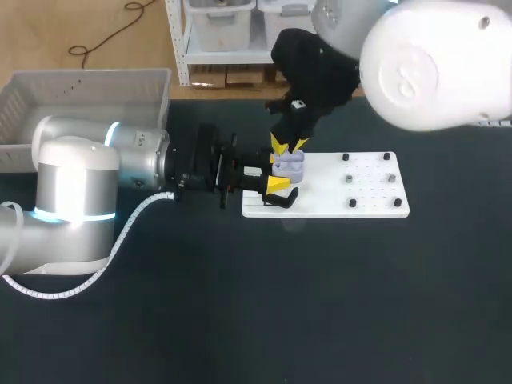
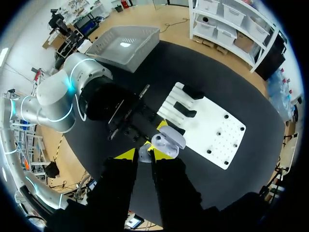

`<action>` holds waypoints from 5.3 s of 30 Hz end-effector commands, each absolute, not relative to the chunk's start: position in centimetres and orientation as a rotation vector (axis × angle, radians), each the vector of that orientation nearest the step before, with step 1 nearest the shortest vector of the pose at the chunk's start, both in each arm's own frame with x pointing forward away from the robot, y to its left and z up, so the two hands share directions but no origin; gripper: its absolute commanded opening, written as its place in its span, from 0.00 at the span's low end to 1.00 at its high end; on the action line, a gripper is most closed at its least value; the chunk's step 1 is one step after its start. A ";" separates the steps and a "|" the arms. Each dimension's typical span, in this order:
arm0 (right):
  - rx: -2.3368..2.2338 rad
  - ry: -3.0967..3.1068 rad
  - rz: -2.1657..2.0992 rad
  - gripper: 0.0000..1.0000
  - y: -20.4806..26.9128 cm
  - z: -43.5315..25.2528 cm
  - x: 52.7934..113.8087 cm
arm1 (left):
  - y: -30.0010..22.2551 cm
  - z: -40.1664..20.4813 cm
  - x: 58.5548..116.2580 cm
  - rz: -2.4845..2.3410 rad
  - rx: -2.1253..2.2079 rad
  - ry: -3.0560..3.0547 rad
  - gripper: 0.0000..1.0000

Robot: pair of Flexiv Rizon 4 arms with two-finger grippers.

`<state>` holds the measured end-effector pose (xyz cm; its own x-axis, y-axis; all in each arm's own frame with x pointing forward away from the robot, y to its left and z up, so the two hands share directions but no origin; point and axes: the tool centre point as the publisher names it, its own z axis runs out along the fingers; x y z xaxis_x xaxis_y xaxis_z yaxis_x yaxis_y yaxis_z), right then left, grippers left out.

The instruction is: Pick up each earbud case from the left stands, insert the matching earbuds, close the lid, and place the case in the box.

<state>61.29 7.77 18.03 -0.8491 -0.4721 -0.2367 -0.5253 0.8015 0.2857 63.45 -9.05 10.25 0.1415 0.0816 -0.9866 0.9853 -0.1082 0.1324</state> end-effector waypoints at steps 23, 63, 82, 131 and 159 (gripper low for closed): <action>-0.788 2.901 0.458 0.00 7.6 16.2 61.5 | -9.1 10.2 63.4 -1.133 1.410 1.119 0.00; -0.771 2.945 0.434 0.00 7.6 14.8 62.1 | -9.1 10.2 63.4 -1.133 1.410 1.119 0.00; -0.759 2.944 0.395 0.00 7.6 14.7 62.4 | -9.1 10.2 63.4 -1.133 1.410 1.119 0.00; -0.104 3.052 0.278 1.00 2.0 15.7 69.9 | -9.1 10.2 63.4 -1.133 1.410 1.119 0.00; -0.264 3.215 0.205 1.00 2.1 11.9 65.8 | -9.1 10.2 63.4 -1.133 1.410 1.119 0.00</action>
